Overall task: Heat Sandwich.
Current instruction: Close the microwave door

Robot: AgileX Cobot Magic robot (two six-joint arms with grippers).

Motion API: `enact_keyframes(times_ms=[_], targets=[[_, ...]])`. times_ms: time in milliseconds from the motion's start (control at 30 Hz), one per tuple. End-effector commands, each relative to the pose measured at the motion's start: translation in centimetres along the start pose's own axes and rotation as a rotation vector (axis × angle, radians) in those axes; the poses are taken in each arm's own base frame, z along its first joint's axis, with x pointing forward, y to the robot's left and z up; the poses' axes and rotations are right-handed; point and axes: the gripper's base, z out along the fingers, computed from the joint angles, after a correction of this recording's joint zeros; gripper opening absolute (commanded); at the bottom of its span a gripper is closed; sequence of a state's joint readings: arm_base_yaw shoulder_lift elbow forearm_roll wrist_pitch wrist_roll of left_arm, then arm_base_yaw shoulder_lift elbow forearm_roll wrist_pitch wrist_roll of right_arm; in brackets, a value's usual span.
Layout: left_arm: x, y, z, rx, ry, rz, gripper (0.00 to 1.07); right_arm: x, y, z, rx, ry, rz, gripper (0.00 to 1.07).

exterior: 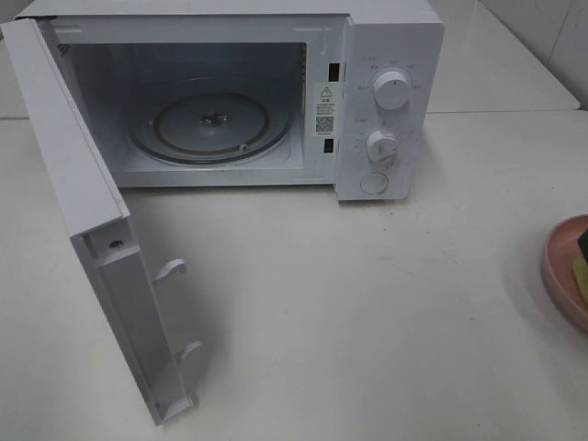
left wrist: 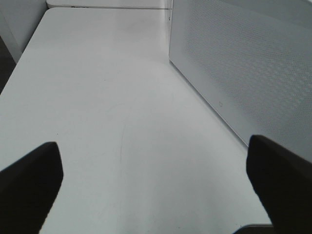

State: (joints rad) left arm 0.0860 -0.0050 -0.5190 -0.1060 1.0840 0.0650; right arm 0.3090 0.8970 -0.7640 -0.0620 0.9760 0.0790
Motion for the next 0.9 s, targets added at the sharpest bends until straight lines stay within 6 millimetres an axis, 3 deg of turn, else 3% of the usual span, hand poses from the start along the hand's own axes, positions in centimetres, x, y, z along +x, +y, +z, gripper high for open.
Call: enact_keyframes(times_ms=[33, 400, 533, 900], targets=[[0.0, 0.0, -0.2, -0.001, -0.027, -0.004, 0.98, 1.7, -0.2, -0.6, 0.006, -0.032, -0.041, 0.76], [0.0, 0.0, -0.2, -0.001, -0.027, -0.004, 0.98, 6.9, -0.7, -2.5, 0.014, -0.236, -0.038, 0.76], [0.0, 0.0, -0.2, -0.001, -0.027, -0.004, 0.98, 9.8, -1.2, -3.0, 0.066, -0.351, 0.041, 0.76], [0.0, 0.0, -0.2, -0.001, -0.027, -0.004, 0.98, 13.1, -1.0, -3.8, 0.071, -0.490, 0.066, 0.76]])
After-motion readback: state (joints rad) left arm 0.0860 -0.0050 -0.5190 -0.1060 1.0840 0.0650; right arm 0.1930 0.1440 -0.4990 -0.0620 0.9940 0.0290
